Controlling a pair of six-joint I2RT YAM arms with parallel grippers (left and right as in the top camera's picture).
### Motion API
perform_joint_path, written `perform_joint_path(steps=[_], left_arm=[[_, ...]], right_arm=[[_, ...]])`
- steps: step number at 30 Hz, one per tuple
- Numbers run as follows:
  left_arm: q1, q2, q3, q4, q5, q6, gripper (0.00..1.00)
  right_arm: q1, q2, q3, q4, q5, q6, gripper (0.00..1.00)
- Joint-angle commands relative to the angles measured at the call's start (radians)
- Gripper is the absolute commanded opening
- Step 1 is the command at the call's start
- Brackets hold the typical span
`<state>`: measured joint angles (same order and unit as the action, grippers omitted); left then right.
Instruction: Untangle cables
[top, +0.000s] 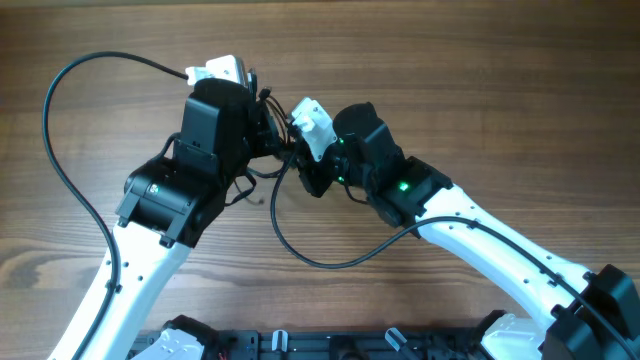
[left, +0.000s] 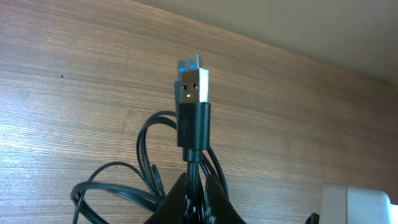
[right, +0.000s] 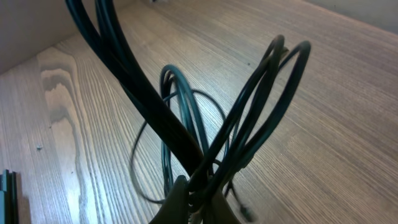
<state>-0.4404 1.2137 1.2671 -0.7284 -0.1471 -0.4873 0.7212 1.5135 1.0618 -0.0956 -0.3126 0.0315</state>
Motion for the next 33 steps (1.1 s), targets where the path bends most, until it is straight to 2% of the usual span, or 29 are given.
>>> perform_joint_path(steps=[1,3,5,6,7,8,9,12,16,21,33], left_arm=[[-0.001,0.002,0.003,0.002,0.013,0.008,0.11],[-0.001,0.002,0.003,-0.002,0.012,0.008,0.17],[-0.001,0.002,0.003,-0.025,0.006,0.009,0.35],[-0.001,0.002,0.003,-0.036,-0.003,0.009,0.47],[-0.001,0.002,0.003,-0.051,-0.016,0.009,0.64],[-0.001,0.002,0.003,-0.066,-0.024,0.009,0.87],[-0.001,0.002,0.003,-0.078,-0.026,0.009,1.00],[-0.001,0.009,0.003,-0.103,-0.024,0.008,1.00],[-0.001,0.040,0.003,-0.143,-0.021,0.008,1.00],[-0.001,0.126,0.003,-0.154,-0.010,0.008,1.00],[-0.001,0.183,0.003,-0.060,0.053,0.008,1.00]], right_arm=[[-0.002,0.011,0.004,0.002,0.016,0.010,0.04],[-0.002,0.011,0.004,-0.018,0.105,0.083,0.04],[-0.002,0.006,0.004,-0.079,0.231,0.110,0.04],[-0.002,0.002,0.004,-0.119,0.296,0.123,0.04],[-0.003,-0.002,0.004,-0.160,0.360,0.139,0.04],[-0.005,-0.006,0.004,-0.192,0.404,0.145,0.04],[-0.009,-0.012,0.004,-0.218,0.429,0.145,0.04],[-0.016,-0.064,0.004,-0.237,0.410,0.143,0.04],[-0.016,-0.183,0.004,-0.162,0.288,0.096,0.04],[-0.016,-0.323,0.004,-0.151,0.294,0.071,0.04],[-0.016,-0.341,0.004,-0.197,0.312,0.084,0.04]])
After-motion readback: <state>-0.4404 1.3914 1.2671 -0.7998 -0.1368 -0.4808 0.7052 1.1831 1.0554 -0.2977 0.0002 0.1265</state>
